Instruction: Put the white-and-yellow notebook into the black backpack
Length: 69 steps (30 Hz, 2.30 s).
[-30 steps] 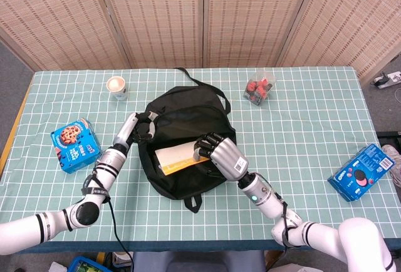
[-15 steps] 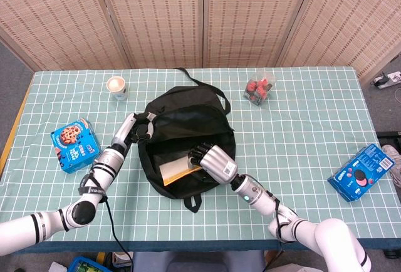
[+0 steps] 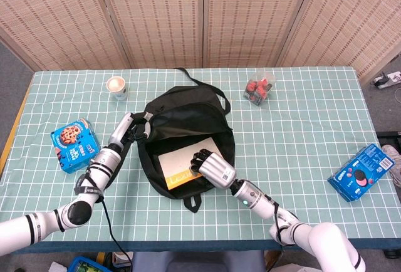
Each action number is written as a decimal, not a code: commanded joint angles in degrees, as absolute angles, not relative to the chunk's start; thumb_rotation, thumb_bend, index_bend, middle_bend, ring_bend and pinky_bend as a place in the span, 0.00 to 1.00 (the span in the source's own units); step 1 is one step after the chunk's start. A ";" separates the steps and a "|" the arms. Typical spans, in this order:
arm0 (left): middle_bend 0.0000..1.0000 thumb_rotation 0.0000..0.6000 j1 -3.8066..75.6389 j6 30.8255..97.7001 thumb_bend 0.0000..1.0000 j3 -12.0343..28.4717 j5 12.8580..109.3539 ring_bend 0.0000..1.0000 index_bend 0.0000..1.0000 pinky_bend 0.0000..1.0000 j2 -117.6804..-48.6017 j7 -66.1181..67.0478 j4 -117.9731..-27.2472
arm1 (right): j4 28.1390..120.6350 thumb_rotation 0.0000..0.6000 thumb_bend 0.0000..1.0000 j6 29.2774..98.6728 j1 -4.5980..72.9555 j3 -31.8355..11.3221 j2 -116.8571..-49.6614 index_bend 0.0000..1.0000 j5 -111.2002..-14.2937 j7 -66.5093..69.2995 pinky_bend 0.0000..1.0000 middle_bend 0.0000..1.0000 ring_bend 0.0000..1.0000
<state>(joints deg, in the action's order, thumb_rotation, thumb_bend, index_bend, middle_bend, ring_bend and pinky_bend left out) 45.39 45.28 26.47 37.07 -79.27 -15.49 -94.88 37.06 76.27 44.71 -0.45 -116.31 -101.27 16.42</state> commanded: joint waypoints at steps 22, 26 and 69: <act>0.37 1.00 47.08 45.23 0.65 26.30 32.45 0.30 0.70 0.22 -77.93 -14.33 -95.03 | 26.59 1.00 0.30 66.46 52.84 -7.53 -125.08 0.92 -93.25 7.83 0.35 0.51 0.34; 0.37 1.00 47.01 45.31 0.65 26.21 32.71 0.30 0.70 0.22 -77.49 -14.22 -95.42 | 25.50 1.00 0.28 65.02 53.83 -8.47 -126.38 0.92 -91.79 7.16 0.35 0.51 0.34; 0.25 1.00 41.82 47.01 0.37 23.38 45.58 0.19 0.18 0.21 -72.72 -16.14 -100.36 | 84.61 1.00 0.00 83.43 30.29 1.99 -80.50 0.28 -93.15 -4.62 0.32 0.32 0.23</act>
